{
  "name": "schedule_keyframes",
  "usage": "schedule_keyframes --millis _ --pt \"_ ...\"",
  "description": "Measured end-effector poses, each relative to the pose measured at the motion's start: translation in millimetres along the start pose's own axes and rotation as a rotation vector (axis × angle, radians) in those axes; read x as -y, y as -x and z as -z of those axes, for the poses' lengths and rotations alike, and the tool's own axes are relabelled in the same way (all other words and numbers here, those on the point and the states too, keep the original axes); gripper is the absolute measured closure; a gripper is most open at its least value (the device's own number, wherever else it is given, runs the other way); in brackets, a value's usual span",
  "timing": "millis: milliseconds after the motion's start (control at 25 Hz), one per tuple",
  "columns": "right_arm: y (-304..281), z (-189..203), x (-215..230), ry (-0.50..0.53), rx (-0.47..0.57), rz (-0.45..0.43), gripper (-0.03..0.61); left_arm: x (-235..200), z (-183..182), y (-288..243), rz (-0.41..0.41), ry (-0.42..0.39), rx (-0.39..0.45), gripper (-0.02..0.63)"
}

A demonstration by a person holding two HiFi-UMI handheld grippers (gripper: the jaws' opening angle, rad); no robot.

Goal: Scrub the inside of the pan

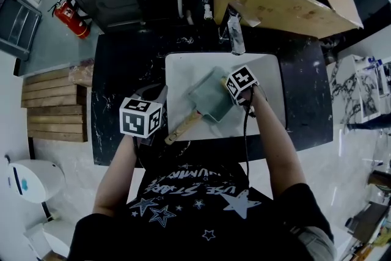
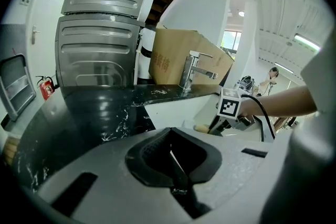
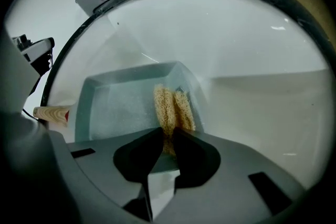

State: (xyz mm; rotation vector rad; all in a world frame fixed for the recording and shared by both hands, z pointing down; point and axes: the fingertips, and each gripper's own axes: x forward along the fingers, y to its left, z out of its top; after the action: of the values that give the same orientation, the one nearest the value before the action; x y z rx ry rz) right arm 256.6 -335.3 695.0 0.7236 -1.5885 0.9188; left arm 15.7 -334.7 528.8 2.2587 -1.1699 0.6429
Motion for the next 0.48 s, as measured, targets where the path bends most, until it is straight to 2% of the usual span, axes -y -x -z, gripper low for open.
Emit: schedule_keyframes --millis 160,480 --pt "-0.6 4.1 0.4 -0.027 -0.035 -0.003 0.511 0.5 -0.3 0.0 0.001 0.001 0.002 0.605" --pt "-0.7 9.4 -5.8 -0.017 -0.065 0.010 0.511 3.0 -2.2 2.6 0.005 -0.005 0.014 0.605"
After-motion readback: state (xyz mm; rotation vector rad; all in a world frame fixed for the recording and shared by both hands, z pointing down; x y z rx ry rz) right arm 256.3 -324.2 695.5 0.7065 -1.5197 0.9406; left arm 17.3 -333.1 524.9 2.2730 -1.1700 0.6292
